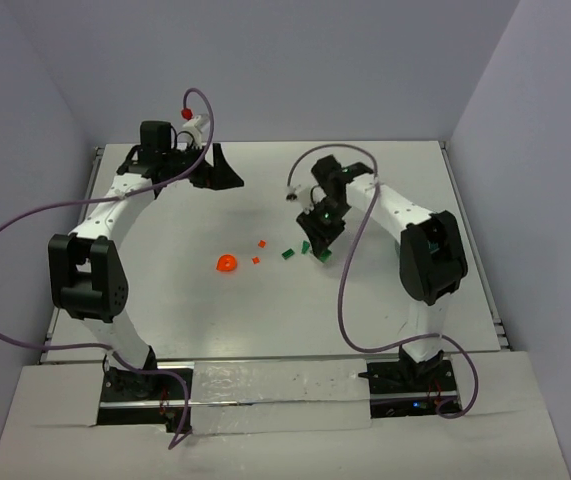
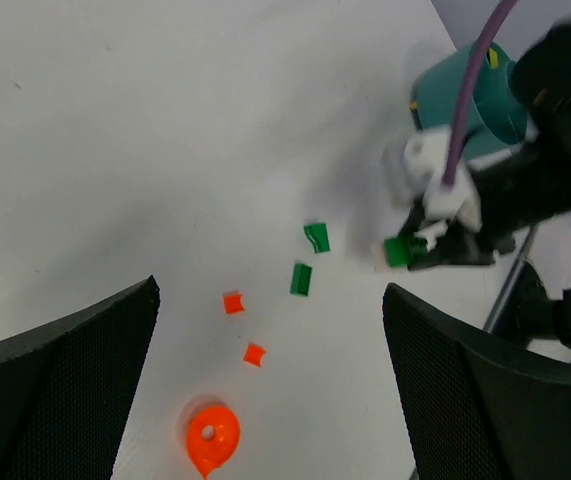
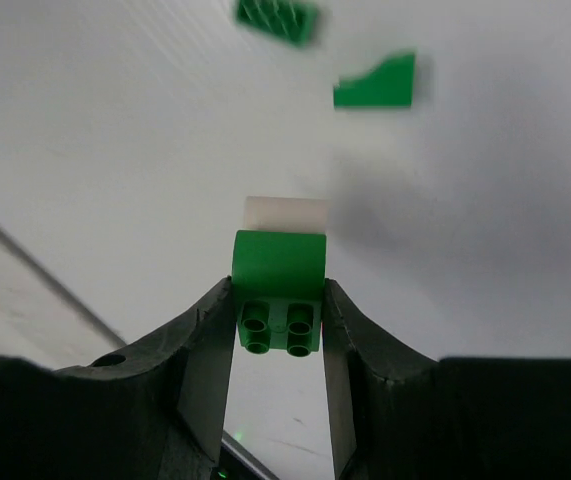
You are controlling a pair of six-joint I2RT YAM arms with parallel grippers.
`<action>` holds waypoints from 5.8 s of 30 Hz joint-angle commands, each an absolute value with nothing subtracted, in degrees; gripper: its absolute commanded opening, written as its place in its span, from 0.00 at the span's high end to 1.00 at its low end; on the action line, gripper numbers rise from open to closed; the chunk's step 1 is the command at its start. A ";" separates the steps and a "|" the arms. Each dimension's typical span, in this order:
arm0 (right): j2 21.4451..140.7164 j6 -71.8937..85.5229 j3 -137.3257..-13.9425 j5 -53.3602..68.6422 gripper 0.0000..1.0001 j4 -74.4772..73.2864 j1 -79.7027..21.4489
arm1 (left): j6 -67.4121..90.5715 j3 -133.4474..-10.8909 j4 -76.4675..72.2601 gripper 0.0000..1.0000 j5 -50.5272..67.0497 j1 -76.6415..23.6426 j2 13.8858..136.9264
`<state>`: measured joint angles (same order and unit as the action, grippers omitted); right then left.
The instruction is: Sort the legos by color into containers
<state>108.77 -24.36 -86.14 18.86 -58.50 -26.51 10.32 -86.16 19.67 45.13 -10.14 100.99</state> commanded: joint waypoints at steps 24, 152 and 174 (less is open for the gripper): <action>96.68 -6.06 -93.41 64.37 1.00 -50.99 -15.56 | 32.49 -71.62 -19.13 0.19 70.80 -25.22 97.91; 97.37 -47.05 -86.13 5.80 0.94 -48.70 4.38 | 4.46 -77.80 14.24 1.00 52.47 -28.74 100.39; 97.99 -49.40 -83.49 4.31 0.53 -47.03 3.87 | 4.04 -78.57 15.12 1.00 51.94 -28.74 100.73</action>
<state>97.71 -48.95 -83.33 4.93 -48.40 4.36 5.21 -75.83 14.87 52.18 -28.51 100.31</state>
